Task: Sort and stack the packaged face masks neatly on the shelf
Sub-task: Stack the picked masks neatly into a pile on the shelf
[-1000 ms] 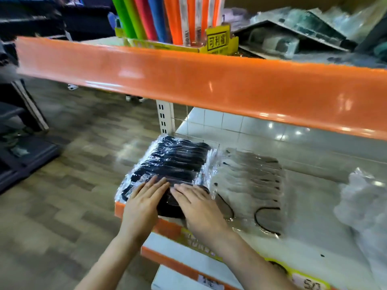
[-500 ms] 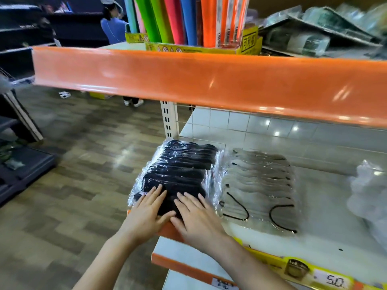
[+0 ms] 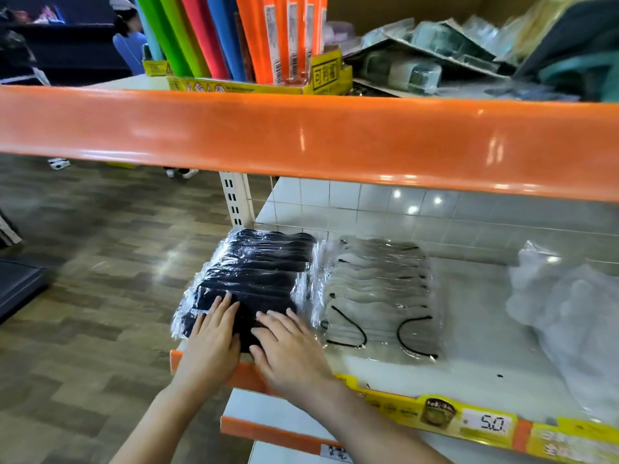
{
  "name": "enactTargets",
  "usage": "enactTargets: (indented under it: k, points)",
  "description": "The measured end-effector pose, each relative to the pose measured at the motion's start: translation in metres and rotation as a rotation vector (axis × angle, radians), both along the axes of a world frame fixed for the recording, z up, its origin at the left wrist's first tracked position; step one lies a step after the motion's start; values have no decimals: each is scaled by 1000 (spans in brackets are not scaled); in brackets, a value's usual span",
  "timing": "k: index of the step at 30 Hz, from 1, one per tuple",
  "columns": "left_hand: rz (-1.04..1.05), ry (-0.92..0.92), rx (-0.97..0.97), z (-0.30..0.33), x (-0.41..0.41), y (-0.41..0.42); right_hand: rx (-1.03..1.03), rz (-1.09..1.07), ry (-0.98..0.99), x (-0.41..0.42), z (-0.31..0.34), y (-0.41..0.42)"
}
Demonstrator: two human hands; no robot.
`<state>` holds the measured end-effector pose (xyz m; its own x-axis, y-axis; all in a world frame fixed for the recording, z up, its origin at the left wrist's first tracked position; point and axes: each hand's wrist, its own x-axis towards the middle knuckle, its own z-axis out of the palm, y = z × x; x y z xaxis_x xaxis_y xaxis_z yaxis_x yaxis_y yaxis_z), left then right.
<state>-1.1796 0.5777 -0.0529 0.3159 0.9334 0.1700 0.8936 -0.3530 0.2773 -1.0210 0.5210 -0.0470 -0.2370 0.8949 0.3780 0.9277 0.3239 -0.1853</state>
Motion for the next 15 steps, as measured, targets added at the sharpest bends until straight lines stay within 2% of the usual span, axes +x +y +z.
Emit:
enactTargets:
  k: [7,15]
  points:
    - [-127,-108,70,15,61,-19,114,-113,128,42,10,-18]
    - [-311,-201,47,40,187,-64,206,-356,182,150,22,-55]
